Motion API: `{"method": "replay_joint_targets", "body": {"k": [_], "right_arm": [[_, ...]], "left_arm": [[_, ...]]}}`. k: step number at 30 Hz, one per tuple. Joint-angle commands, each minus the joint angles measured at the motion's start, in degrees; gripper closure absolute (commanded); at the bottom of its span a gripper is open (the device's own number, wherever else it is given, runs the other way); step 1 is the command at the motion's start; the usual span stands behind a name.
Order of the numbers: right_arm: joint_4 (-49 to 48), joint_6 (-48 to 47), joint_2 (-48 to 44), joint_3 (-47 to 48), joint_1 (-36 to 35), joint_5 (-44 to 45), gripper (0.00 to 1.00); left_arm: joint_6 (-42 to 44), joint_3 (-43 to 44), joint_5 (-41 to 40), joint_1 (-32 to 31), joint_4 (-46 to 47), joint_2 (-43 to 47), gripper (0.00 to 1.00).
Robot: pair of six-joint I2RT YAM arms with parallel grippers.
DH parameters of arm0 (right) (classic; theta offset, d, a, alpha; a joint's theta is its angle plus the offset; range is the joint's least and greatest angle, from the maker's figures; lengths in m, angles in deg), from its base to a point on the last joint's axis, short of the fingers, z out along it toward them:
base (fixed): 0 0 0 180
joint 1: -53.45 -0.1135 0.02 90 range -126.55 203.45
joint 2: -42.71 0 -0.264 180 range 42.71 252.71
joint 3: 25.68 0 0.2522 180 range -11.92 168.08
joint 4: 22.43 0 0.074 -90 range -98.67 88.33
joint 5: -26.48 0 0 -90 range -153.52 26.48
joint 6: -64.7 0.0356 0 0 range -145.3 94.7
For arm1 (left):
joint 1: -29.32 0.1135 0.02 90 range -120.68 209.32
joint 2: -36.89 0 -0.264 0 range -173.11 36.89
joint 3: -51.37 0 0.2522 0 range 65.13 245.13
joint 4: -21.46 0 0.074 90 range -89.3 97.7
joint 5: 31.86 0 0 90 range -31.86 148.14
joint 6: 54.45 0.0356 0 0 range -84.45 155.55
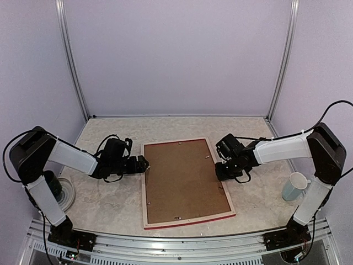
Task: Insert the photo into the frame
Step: Position the photo frame at the center of the board, then rotate the photo frame at the center of the board.
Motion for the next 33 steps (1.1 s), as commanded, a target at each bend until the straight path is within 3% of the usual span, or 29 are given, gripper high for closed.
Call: {"method": "replay_joint_targets", "body": {"k": [1, 6, 11, 17, 29, 33], "right_arm": [[2.1, 3.0, -1.3, -1.2, -2.8, 1.6, 0.85], [2.4, 4.9, -1.4, -1.6, -3.0, 3.2, 0.69], [3.2, 4.6, -1.6, -0.7, -3.1, 4.1, 0.62], [3.9, 4.0, -2.3, -0.2, -3.1, 4.9, 0.61], [3.8, 2.3, -2.7, 0.3, -3.1, 4.8, 0.60], [3.9, 1.9, -3.1, 0.4, -3.0, 4.9, 0.60]], "left_arm": [[1.3, 1.2, 0.6, -0.3, -0.1, -0.3, 0.05], [2.8, 3.8, -3.1, -1.7, -4.4, -1.9, 0.13], [4.2, 6.0, -6.0, -3.1, -7.3, -3.2, 0.21], [5.5, 9.2, -11.3, -5.5, -11.4, -5.3, 0.28], [6.1, 13.6, -15.7, -8.5, -15.4, -9.5, 0.52], [5.8, 15.1, -16.6, -9.1, -17.6, -10.4, 0.54]]}}
